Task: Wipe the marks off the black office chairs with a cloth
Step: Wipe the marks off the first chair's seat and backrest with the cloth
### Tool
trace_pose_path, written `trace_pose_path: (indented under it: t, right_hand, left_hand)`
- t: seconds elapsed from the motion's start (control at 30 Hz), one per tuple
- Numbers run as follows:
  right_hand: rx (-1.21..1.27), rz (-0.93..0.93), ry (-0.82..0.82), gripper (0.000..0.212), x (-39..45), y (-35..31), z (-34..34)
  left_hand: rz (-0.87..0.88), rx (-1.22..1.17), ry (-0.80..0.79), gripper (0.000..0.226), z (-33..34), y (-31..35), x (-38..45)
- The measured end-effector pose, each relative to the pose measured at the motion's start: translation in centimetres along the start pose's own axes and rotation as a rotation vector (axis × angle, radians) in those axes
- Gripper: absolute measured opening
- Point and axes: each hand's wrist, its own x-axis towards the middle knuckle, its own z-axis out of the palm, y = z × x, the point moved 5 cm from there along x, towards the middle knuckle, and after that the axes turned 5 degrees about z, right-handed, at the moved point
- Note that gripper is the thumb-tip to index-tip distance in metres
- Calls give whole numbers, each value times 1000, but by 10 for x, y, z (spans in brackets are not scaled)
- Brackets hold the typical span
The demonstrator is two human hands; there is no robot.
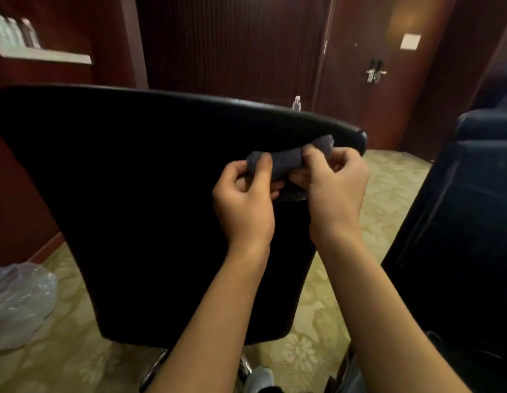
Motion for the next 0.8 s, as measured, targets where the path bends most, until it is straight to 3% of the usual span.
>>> trace_pose_path:
  t: [0.13,0.23,0.47,0.6,0.67,0.8]
  right_hand:
    - [-42,-157,31,20,9,-40,0]
    - [-94,-166,57,17,6,-32,1]
    - [-207,163,40,15,-17,71,-6]
    - [-244,291,20,14,-25,94,-15]
    - [-255,233,38,15,-16,77,-20]
    - [-192,-74,84,19,18,-1,-27]
  left_hand:
    - [155,-26,-51,15,17,39,5]
    - [121,36,-47,16,13,27,9]
    - [-94,288,19,14,-34,-66,-8]
    - [-156,309,21,14,-43,-82,-18]
    - [-137,253,-14,14,-29,-69,-15]
    - [9,113,-142,12,23,-16,-2]
